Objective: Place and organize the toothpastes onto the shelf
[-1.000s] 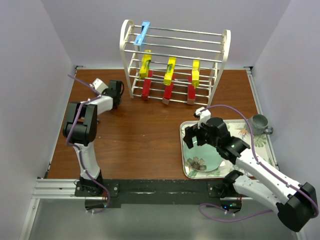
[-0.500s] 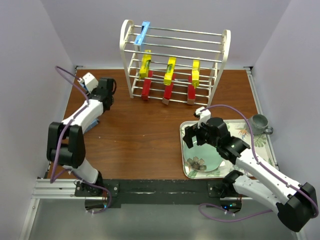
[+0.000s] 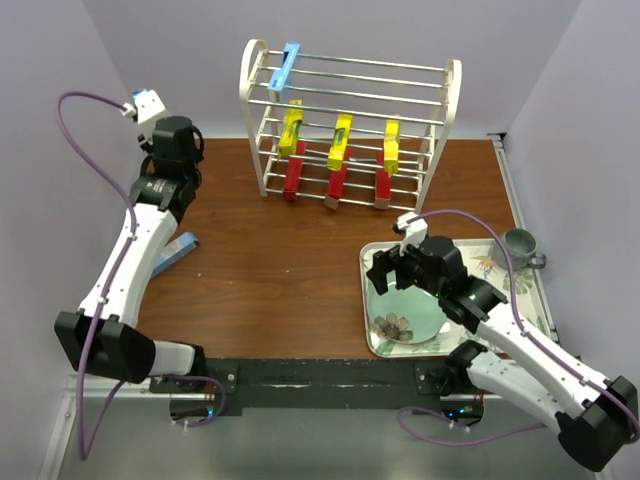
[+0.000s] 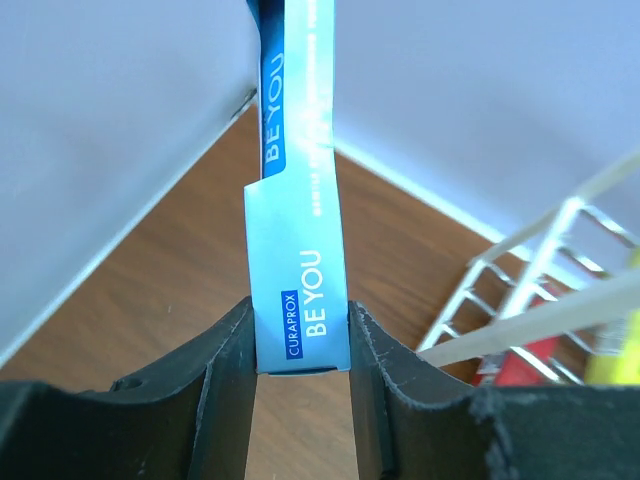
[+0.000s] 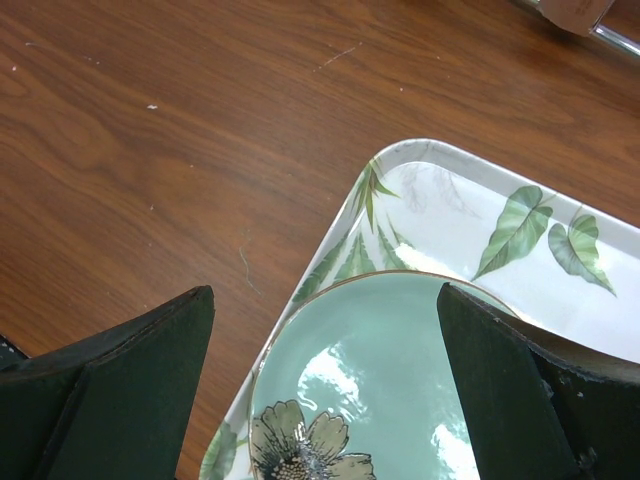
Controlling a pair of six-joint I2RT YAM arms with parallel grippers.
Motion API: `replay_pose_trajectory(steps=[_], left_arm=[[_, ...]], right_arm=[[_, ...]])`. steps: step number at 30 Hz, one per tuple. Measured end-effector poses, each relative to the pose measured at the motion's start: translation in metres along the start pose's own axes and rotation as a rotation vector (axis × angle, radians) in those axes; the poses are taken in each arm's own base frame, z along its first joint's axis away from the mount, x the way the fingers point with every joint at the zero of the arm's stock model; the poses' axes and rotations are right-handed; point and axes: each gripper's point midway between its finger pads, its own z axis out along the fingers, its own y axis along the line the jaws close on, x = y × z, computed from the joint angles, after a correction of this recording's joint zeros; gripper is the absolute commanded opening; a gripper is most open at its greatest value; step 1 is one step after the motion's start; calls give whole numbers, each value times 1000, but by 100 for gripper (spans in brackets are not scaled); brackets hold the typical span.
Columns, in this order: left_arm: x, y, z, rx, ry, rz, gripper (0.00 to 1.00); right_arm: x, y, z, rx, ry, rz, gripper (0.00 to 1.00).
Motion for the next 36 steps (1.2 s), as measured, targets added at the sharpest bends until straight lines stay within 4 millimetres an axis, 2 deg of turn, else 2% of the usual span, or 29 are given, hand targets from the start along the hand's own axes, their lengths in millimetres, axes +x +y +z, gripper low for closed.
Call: replay_pose_trajectory(steps=[4,9,15,19,22,26,32,36], left_arm=[[-34,-29,-26,112,-48,31,11],[-54,-72,-65,291,-65,87,9],[-96,-131,-104,526,-82,96,7],[-108,-167,-131,675,-86,101,6],[-103,-196,-150,790,-64,120,6],[-82,-231,-161,889,-18,151,6],[-39,-262,-146,923,56,218,6],[-19,-278,-133,923,78,248,6]], right_arm=[[-3,0,-3,-2,-16,0,98],[-7,1,-7,-6,-37,1,98],[-10,1,-12,-7,-53,5,98],[-10,1,-15,-7,-56,9,98],[-9,1,-16,-7,-54,11,98],[-7,1,-16,-4,-43,11,98],[-4,-1,-17,3,-36,11,98],[-5,-1,-18,7,-40,11,98]])
